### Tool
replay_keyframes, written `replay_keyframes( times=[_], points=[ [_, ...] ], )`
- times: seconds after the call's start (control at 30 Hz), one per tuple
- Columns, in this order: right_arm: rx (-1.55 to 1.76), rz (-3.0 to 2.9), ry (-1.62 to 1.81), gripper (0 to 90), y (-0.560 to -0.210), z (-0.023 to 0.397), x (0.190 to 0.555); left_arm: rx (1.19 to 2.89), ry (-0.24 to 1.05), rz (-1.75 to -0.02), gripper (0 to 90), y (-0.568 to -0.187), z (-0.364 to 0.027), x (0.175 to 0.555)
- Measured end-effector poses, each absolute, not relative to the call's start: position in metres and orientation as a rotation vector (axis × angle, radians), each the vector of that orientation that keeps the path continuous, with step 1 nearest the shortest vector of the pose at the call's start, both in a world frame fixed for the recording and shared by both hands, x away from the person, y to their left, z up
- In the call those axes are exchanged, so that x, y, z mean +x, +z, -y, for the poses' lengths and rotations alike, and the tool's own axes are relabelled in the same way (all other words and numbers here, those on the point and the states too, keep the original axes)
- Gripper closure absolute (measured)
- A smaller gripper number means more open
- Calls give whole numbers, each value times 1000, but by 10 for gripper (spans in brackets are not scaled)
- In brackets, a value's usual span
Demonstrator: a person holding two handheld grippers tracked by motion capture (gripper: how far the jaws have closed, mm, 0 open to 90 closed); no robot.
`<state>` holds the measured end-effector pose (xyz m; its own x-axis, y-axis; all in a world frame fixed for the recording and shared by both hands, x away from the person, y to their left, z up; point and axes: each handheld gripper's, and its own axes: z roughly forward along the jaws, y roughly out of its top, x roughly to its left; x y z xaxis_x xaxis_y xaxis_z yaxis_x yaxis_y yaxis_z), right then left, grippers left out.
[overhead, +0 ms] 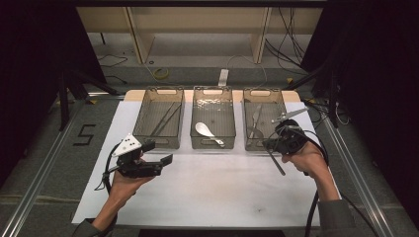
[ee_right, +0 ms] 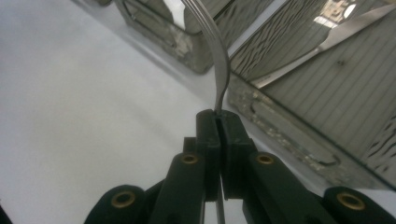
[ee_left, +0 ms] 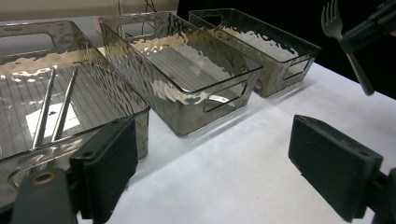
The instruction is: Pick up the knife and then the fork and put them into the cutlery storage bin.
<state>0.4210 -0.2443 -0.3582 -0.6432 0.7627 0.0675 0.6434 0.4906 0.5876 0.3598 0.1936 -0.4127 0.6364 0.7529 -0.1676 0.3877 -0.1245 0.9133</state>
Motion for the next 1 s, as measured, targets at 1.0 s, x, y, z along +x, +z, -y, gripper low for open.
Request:
replay_keyframes(
  times=[1.0],
  points=[
    [1334,-2378,820,886,-309,247,510,1737,404,-928,152,-413,-193,360]
  ],
)
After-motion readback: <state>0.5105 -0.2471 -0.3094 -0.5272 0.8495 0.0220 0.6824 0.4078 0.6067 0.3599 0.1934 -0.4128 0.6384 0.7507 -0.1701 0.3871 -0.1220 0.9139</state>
